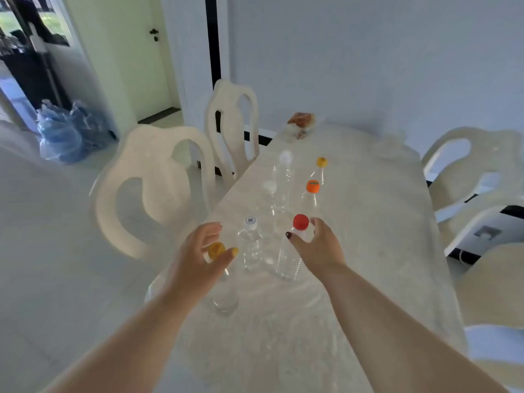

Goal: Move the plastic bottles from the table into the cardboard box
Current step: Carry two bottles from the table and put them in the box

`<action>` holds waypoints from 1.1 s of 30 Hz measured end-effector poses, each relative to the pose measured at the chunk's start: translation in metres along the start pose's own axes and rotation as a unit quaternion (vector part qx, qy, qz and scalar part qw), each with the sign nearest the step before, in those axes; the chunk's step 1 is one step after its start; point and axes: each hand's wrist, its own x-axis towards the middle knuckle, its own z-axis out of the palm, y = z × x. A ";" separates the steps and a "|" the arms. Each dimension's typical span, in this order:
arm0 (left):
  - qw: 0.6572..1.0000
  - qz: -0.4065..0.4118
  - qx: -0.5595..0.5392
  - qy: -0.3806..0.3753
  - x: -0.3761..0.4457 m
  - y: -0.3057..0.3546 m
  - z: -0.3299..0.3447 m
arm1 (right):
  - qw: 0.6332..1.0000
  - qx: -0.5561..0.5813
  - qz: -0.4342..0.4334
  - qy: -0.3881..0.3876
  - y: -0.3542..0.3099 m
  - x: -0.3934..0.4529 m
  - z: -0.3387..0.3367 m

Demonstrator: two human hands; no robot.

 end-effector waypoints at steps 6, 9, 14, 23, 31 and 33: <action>0.997 -0.061 0.008 -0.045 -0.014 -0.028 0.001 | 0.996 0.062 0.053 0.042 0.004 0.011 0.019; 0.996 -0.077 0.003 -0.046 -0.016 -0.032 -0.001 | 0.992 0.092 0.058 0.060 0.005 0.013 0.027; 0.989 -0.092 -0.089 -0.068 -0.010 -0.026 -0.004 | 0.989 0.121 0.045 0.065 0.003 0.005 0.027; 0.979 -0.008 -0.131 -0.157 0.007 0.027 0.003 | 0.979 0.138 0.032 0.143 0.003 -0.069 -0.034; 0.929 0.120 -0.165 -0.308 -0.010 0.140 0.071 | 0.945 0.098 0.108 0.294 0.027 -0.190 -0.156; 0.908 0.136 -0.190 -0.347 -0.024 0.174 0.097 | 0.935 0.078 0.115 0.326 0.038 -0.223 -0.189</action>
